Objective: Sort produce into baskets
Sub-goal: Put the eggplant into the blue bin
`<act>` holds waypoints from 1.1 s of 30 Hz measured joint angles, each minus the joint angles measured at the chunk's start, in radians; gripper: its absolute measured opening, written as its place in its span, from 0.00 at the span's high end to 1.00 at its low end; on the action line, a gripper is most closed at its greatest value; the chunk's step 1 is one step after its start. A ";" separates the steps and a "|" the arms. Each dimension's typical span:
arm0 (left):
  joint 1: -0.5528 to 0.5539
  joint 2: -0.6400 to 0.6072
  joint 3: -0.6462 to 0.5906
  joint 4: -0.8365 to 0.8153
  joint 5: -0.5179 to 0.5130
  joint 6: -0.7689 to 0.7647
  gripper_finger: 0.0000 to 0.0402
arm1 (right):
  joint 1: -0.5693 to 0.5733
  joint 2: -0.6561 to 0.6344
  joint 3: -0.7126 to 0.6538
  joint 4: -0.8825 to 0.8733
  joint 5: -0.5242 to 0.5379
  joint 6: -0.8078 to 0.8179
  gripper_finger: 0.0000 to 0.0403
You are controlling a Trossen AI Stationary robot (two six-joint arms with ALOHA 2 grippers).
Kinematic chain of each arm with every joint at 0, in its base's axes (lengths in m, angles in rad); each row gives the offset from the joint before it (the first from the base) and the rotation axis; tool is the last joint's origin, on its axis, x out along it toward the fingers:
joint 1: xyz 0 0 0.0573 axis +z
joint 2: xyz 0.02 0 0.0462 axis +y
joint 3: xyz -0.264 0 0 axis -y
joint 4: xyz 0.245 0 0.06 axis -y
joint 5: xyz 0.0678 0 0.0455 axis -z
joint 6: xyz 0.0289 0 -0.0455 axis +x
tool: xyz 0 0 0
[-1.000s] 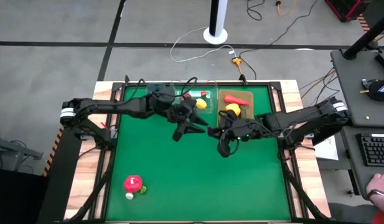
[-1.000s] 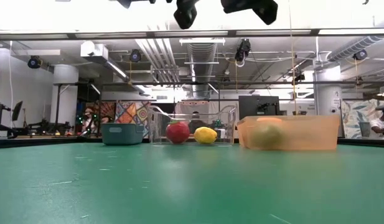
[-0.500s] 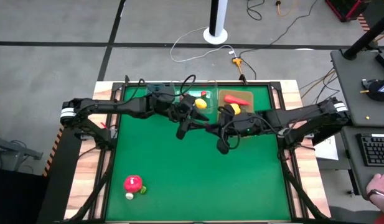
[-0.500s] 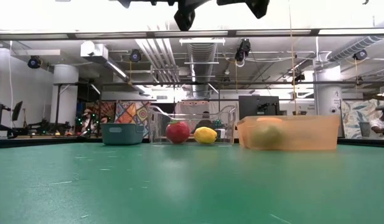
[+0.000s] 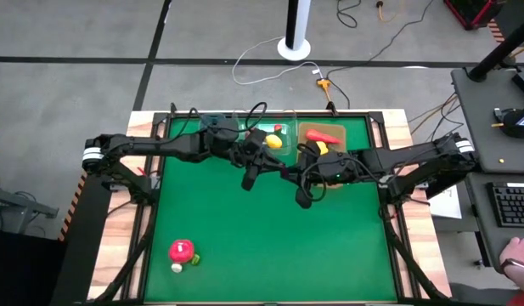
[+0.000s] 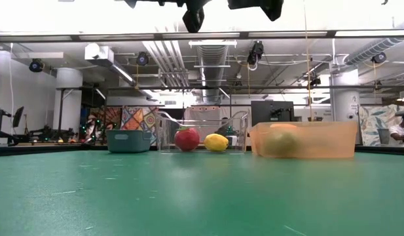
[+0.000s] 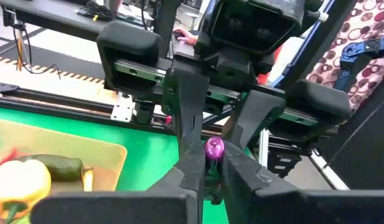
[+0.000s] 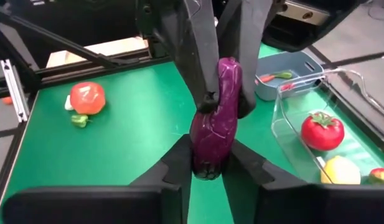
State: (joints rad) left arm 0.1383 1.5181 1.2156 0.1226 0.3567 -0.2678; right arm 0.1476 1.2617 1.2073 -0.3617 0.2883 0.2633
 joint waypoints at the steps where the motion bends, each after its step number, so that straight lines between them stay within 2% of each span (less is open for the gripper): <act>1: 0.002 0.000 0.000 -0.001 -0.001 -0.002 0.97 | -0.002 0.000 0.000 -0.001 0.000 0.011 0.80; 9: 0.041 -0.002 0.000 -0.054 -0.007 -0.003 0.99 | -0.038 -0.009 -0.001 -0.008 -0.006 0.087 0.62; 16: 0.146 -0.037 0.000 -0.319 -0.044 0.052 0.99 | -0.105 -0.035 -0.001 -0.094 -0.006 0.264 0.51; 20: 0.236 -0.090 0.000 -0.517 -0.129 0.100 0.99 | -0.127 -0.057 -0.001 -0.138 -0.001 0.337 0.46; 27: 0.416 -0.128 -0.001 -0.844 -0.469 0.198 0.99 | -0.161 -0.063 -0.001 -0.168 -0.001 0.356 0.37; 30: 0.518 -0.091 -0.004 -0.874 -0.494 0.233 0.99 | -0.170 -0.062 -0.001 -0.168 -0.002 0.344 0.34; 33: 0.606 -0.023 -0.008 -0.902 -0.446 0.235 0.99 | -0.181 -0.062 -0.001 -0.165 -0.004 0.323 0.32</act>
State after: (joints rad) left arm 0.7447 1.4946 1.2072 -0.7796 -0.0897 -0.0323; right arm -0.0333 1.1999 1.2064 -0.5263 0.2840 0.5867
